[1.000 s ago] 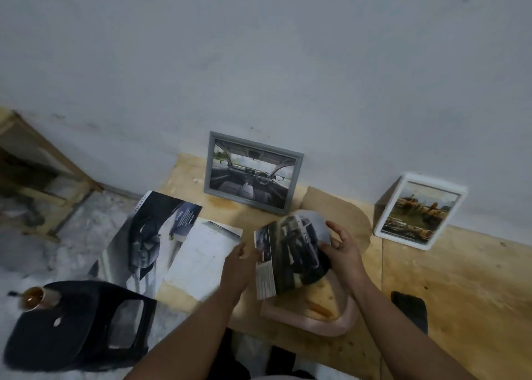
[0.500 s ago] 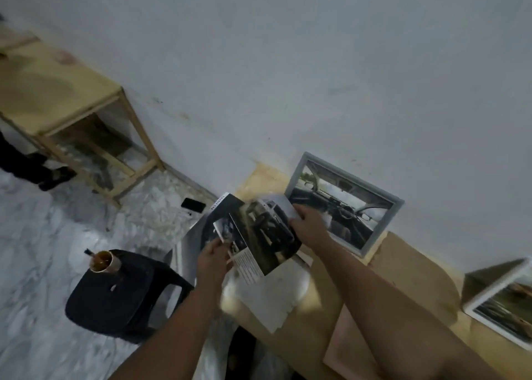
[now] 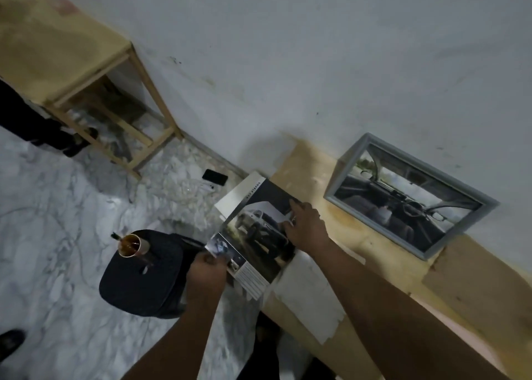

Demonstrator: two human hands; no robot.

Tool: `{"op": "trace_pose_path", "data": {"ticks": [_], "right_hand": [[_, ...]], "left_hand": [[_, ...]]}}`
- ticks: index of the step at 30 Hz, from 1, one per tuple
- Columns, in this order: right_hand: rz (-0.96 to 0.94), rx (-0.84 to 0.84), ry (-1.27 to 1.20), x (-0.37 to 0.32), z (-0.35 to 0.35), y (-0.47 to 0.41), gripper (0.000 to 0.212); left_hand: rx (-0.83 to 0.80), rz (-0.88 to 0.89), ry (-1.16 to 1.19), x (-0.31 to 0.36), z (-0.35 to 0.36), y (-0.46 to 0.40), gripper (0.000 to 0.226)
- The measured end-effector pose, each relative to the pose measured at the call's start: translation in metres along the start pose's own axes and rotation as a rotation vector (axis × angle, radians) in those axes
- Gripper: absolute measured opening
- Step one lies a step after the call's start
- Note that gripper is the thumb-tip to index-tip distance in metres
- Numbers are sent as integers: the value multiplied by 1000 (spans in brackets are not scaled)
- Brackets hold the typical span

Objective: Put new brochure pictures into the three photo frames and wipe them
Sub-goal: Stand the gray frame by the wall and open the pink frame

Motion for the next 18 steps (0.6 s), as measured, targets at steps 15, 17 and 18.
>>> {"op": "trace_pose_path", "data": {"ticks": [15,17,18], "right_hand": [[267,71,338,109,-8,122,107],[260,98,347,107,-9,122,107],[255,112,351,107,-9,124,108]], "left_hand": [[-282,1177,-731,44,71,27,52],[-270,1189,-762,41,74,26,54],[-275,1187,-768,39,76,25,52]]}}
Point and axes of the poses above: each hand's wrist, its own y-axis away from the middle knuckle, its own z-axis out of the palm, x = y × z, the point moved 5 cm from there along -y, towards the middle knuckle, and after that the axes turned 12 degrees about x, right-handed, at the moved point
